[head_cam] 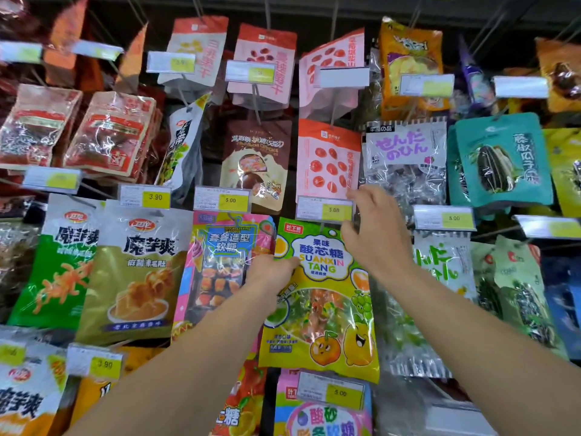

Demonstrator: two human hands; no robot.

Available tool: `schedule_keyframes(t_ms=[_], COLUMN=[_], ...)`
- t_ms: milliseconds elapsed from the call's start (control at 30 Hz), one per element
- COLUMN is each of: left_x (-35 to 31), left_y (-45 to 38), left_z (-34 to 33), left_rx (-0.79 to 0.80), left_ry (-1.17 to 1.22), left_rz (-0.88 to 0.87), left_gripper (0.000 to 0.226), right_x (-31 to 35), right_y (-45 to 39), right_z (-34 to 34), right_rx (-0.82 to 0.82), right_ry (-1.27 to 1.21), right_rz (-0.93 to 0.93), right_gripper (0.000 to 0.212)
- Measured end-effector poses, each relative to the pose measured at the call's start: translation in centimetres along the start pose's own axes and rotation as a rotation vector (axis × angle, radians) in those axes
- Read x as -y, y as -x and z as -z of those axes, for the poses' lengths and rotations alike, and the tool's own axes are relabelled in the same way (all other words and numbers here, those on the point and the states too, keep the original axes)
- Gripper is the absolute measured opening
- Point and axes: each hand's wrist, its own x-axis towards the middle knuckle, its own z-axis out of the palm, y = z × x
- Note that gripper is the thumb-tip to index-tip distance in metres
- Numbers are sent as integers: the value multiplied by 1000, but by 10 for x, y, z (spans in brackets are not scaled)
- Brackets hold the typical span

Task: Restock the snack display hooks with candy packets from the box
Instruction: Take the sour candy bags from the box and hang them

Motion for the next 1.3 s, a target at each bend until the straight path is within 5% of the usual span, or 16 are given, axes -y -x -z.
schedule_keyframes(t_ms=[67, 200, 267, 367, 433, 600, 833, 1300], left_x=[7, 11, 12, 13, 13, 15, 12, 67], left_y=[-1, -4, -3, -1, 0, 4, 18, 48], left_z=[2, 4, 6, 14, 21, 37, 47, 141], left_rx=[2, 18, 42, 48, 43, 45, 110, 231], left_ry=[-15, -134, -203, -317, -396, -384, -466, -834], left_rz=[6, -55, -77, -98, -104, -107, -125, -533], left_gripper=[32, 23, 9, 6, 37, 67, 53, 51], right_x=[2, 0, -2, 0, 1, 2, 10, 105], right_y=[26, 66, 72, 71, 69, 65, 57, 138], right_z=[-6, -30, -37, -41, -45, -57, -66, -14], right_rx=[-16, 444, 532, 533, 552, 613, 746, 780], right_ry=[-6, 20, 27, 47, 82, 136, 194, 266], right_rz=[34, 60, 22, 4, -1, -28, -101, -238], right_gripper=[36, 62, 71, 72, 72, 70, 76, 74])
